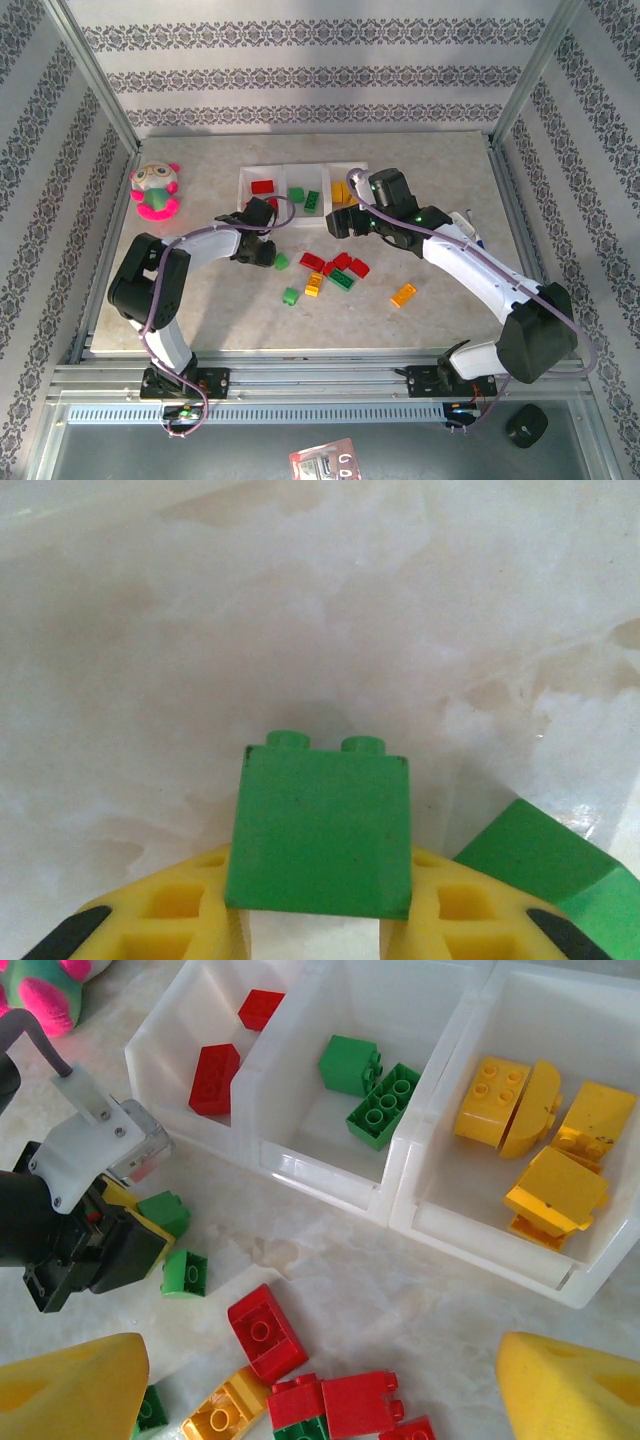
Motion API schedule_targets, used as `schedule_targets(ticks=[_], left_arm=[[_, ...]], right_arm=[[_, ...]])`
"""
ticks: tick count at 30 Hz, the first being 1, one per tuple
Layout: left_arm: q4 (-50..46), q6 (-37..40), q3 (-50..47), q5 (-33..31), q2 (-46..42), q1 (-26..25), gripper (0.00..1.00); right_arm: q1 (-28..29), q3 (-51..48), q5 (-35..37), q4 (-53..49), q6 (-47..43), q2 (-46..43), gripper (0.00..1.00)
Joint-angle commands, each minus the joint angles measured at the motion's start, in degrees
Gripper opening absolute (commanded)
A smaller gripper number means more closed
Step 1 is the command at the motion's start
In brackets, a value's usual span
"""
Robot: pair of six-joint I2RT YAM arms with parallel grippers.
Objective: Sort the legos into containers by color
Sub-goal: Pick up the lego from the center of the table, then place the lego in the container.
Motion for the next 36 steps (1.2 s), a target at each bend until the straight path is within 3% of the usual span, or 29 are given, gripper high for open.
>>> schedule_targets(ticks=[1, 7, 12, 26, 36], left_arm=[[-0.5, -0.8, -0.4, -0.3, -4.5, 1.0, 0.27], [-1.1, -0.1, -0.3, 0.4, -12.4, 1.0, 0.26], [2.5, -0.7, 4.0, 1.5, -13.4, 0.9, 0.23], [-0.5, -2.7, 34.5, -0.4, 12.1, 1.3, 0.24], [-5.2, -4.9, 46.7, 0.2, 22.9, 2.5, 0.25]], right_arm=[[0.7, -0.5, 0.3, -0.7, -0.3, -1.8, 0.90], [0.8, -0.9, 0.6, -0.4, -0.1, -2.1, 0.89], [0.8, -1.0, 0.7, 0.5, 0.3, -2.3, 0.90], [0.8, -3.3, 3.3, 0.4, 0.6, -4.8, 0.90], [0.7, -3.7, 4.0, 0.3, 0.4, -5.0, 0.90]])
